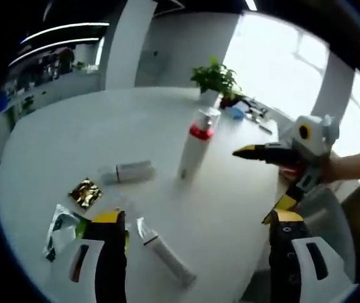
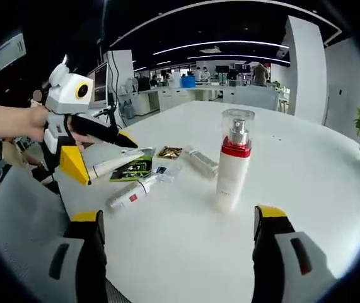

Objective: Arrange the skincare products in the storage area until every visible bottle or jar stands upright without overlapping.

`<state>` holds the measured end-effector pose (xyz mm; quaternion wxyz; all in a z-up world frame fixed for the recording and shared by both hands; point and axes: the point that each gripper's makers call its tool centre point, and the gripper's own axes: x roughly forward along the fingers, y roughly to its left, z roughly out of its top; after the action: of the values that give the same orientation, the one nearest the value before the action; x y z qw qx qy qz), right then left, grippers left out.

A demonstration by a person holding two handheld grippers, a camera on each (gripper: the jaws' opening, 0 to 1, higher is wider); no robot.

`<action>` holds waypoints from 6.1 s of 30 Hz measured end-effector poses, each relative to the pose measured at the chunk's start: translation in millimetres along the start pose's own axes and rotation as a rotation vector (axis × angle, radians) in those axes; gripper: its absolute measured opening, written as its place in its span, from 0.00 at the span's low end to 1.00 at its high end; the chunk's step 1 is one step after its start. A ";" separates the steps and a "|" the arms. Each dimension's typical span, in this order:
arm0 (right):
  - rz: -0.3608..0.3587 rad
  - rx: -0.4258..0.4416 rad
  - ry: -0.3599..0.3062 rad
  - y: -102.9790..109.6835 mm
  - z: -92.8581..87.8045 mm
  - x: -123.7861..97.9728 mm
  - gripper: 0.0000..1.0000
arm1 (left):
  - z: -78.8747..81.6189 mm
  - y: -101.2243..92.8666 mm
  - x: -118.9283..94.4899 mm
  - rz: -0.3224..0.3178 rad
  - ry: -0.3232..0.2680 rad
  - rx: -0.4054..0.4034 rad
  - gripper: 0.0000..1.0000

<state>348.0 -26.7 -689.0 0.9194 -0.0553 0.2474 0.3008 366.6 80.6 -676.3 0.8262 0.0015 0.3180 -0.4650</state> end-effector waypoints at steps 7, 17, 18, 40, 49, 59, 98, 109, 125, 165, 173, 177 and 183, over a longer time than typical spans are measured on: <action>0.015 -0.001 0.005 9.3 -6.1 -8.6 1.00 | -10.9 -7.4 -18.3 0.027 -0.021 -0.029 0.93; 0.006 0.016 -0.007 10.8 -7.6 -22.0 1.00 | -34.3 -12.1 -45.2 0.077 -0.032 -0.075 0.94; 0.003 0.020 -0.009 11.1 -7.7 -24.1 1.00 | -37.0 -11.2 -48.9 0.088 -0.030 -0.076 0.94; -0.040 0.069 -0.065 14.3 1.5 -42.6 0.99 | -81.8 -2.5 -103.5 0.286 -0.043 -0.169 0.97; -0.035 0.054 -0.051 16.2 -2.9 -41.2 0.99 | -81.5 -4.2 -107.9 0.299 -0.060 -0.187 0.97; -0.039 0.032 -0.022 17.3 -11.8 -39.9 0.98 | -81.3 14.6 -111.4 0.349 -0.045 -0.218 0.97; -0.063 0.050 -0.008 9.0 -15.5 -38.4 0.95 | -102.6 123.0 -84.7 0.450 0.402 -0.197 0.70; -0.051 0.048 0.024 9.8 -21.4 -35.0 0.94 | -108.0 149.3 -76.6 0.480 0.520 -0.199 0.51; -0.069 0.069 0.036 4.5 -24.6 -35.5 0.93 | -114.7 170.4 -62.1 0.482 0.631 -0.226 0.38; -0.069 0.029 0.061 6.8 -27.2 -34.5 0.89 | -100.3 148.4 -65.2 0.476 0.463 -0.298 0.26; -0.047 0.012 0.041 12.8 -21.6 -35.4 0.85 | -86.4 120.7 -69.1 0.443 0.376 -0.296 0.26; -0.035 0.001 0.024 16.4 -17.3 -36.5 0.79 | -76.2 108.6 -71.4 0.431 0.331 -0.288 0.26; 0.005 0.031 0.002 21.4 -12.0 -36.1 0.76 | -55.3 82.8 -70.8 0.405 0.240 -0.260 0.26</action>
<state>305.3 -31.3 -680.7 0.9192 -0.0405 0.2530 0.2989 375.4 198.5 -707.3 0.8520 0.0142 0.4639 -0.2423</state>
